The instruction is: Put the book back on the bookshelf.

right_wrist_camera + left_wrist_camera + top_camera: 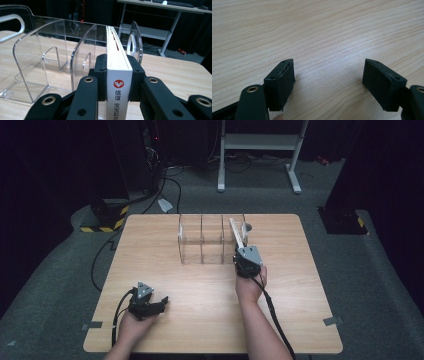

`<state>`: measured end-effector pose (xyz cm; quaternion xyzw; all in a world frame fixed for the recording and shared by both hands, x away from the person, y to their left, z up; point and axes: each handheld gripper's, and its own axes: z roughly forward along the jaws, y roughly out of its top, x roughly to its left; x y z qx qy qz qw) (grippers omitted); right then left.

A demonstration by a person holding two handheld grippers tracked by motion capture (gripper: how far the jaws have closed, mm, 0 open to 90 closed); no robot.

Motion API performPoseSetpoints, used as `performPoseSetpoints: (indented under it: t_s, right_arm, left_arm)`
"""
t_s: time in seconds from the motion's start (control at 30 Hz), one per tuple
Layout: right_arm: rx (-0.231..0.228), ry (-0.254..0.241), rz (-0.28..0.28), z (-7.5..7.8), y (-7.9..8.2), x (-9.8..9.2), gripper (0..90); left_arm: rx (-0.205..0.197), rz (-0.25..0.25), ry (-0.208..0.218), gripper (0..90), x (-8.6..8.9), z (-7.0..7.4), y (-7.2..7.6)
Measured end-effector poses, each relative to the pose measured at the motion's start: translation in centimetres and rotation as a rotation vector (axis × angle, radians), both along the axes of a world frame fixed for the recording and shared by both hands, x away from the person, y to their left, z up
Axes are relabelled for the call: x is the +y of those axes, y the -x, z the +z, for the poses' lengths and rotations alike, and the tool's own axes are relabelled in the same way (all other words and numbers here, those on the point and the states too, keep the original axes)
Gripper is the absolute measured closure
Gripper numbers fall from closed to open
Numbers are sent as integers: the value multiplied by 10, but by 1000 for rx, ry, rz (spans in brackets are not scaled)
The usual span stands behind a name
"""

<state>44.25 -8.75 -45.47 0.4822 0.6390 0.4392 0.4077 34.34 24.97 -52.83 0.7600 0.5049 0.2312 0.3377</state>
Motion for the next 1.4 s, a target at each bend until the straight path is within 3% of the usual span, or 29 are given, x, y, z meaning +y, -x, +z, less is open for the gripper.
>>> performPoseSetpoints:
  t_s: [0.27,0.77,1.07,1.4]
  right_arm:
    - [29,-36,-15,-7,8,1,711]
    - [49,-65,34,-8,18,-13,613]
    - [64,-89,88,-13,37,-29,594]
    - [64,-82,131,-19,57,-35,620]
  left_arm:
    - [0,0,2,261,0,0,1]
    - [0,0,2,261,0,0,1]
    - [0,0,2,261,0,0,1]
    - [0,0,2,261,0,0,1]
